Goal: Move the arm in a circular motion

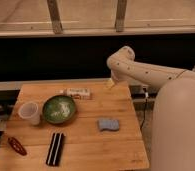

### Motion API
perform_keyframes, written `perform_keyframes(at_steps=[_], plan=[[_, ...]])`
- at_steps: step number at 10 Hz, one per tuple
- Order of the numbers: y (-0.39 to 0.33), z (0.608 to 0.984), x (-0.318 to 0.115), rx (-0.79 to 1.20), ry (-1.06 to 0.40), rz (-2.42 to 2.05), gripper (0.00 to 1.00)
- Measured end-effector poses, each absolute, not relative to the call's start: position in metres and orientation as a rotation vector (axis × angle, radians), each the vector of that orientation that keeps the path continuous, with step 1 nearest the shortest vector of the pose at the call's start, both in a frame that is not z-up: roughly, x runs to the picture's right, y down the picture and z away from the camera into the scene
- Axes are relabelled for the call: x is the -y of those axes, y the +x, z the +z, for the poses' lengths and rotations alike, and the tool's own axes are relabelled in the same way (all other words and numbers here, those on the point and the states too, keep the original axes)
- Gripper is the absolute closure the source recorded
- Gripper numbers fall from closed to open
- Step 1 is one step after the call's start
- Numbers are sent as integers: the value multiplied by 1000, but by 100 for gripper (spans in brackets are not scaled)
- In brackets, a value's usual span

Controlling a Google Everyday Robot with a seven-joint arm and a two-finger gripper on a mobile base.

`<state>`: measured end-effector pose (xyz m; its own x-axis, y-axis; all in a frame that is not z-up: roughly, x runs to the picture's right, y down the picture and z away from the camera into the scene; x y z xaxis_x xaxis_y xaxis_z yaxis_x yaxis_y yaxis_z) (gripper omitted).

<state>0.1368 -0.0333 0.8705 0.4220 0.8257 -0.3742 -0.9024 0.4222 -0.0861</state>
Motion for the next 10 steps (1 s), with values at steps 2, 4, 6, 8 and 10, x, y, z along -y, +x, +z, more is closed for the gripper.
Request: perform_keyframes(at_steps=[2, 4, 6, 8, 10], plan=[[130, 864, 27, -269, -312, 1069, 20], [126, 843, -5, -269, -344, 1050, 20], [127, 814, -53, -307, -370, 1071, 20], [144, 790, -94, -351, -375, 1110, 20], [165, 774, -120, -402, -354, 1146, 20]])
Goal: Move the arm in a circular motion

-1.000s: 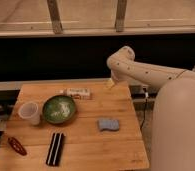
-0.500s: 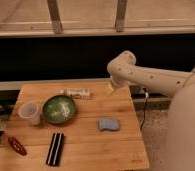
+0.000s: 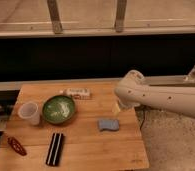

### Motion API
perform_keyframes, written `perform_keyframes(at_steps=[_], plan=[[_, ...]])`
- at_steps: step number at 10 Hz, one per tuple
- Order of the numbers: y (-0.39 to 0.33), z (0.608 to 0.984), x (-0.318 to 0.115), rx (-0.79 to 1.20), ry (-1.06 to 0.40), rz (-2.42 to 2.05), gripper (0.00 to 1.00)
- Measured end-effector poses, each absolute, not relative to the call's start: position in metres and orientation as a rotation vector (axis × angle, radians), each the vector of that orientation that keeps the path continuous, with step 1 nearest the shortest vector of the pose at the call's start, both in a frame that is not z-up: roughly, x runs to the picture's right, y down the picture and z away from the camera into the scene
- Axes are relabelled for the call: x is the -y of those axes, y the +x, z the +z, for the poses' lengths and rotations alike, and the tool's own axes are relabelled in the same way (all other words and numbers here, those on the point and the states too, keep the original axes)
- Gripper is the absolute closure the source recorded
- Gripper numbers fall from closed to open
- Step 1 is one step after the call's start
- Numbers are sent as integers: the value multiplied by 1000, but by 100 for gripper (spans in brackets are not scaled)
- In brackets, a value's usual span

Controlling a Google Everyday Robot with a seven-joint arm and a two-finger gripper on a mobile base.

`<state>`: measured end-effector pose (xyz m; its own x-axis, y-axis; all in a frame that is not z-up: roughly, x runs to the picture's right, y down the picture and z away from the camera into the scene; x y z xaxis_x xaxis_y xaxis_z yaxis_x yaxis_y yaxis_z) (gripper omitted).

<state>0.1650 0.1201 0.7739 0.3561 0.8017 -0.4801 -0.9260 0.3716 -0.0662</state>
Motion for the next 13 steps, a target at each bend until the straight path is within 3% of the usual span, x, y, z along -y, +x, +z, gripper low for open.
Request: perform_keyframes(at_steps=[3, 7, 10, 13], plan=[[173, 780, -117, -446, -310, 1169, 20], [177, 836, -42, -434, -256, 1159, 20], [133, 875, 22, -353, -287, 1126, 20], [110, 875, 41, -305, -352, 1079, 20]])
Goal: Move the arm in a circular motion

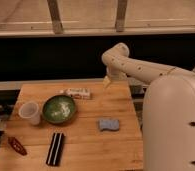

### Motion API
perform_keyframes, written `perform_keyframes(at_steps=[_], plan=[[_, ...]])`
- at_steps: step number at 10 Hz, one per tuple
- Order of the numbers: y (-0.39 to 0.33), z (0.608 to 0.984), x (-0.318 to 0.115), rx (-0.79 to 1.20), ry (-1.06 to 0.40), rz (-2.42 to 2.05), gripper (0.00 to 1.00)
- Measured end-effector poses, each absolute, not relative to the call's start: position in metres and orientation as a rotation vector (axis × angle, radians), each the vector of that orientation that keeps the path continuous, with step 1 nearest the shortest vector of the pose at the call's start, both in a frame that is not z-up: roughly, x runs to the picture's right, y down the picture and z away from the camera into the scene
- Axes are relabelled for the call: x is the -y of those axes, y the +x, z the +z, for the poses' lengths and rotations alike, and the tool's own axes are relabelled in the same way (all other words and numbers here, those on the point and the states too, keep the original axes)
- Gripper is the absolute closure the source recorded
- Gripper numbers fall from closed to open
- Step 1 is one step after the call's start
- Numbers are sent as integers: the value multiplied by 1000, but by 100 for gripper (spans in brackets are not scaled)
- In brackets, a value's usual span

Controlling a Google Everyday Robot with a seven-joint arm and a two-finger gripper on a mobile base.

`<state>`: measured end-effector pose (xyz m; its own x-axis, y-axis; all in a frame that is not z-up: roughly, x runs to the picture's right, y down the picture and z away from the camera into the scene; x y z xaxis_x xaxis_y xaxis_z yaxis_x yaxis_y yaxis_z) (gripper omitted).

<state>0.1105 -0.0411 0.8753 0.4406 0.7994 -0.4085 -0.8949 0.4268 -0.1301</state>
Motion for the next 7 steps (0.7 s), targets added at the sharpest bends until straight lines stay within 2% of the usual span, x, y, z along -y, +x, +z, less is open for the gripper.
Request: perform_keyframes(at_steps=[2, 7], plan=[[103, 856, 32, -274, -390, 1037, 20], [106, 775, -65, -307, -433, 977, 20]])
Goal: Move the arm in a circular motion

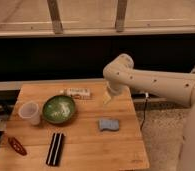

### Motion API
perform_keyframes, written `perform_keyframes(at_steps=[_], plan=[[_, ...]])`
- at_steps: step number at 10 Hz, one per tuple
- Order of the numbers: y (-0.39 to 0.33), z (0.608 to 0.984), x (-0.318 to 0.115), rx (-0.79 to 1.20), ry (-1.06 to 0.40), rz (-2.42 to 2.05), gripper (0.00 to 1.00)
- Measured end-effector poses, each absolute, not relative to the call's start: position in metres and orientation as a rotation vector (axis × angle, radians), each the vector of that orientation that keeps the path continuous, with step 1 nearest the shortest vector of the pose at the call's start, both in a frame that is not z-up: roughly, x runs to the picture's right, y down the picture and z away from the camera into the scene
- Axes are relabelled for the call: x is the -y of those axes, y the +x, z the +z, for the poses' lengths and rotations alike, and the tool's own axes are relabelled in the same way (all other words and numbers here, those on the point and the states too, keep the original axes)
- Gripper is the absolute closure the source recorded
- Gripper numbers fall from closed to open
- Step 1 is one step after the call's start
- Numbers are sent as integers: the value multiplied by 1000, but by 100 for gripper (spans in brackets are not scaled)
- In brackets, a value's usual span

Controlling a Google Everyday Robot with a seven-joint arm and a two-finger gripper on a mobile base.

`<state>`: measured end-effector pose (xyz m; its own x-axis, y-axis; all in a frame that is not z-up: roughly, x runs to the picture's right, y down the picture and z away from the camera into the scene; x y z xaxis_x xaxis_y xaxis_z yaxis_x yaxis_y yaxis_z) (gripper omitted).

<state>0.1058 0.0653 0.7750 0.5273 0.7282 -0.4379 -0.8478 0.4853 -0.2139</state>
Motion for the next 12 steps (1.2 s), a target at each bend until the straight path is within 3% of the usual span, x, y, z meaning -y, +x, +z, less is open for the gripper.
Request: perform_keyframes(at_steps=[3, 6, 12], plan=[[107, 762, -83, -321, -433, 970, 20], [94, 775, -59, -280, -451, 922, 20], [-44, 760, -23, -122, -476, 688, 20]])
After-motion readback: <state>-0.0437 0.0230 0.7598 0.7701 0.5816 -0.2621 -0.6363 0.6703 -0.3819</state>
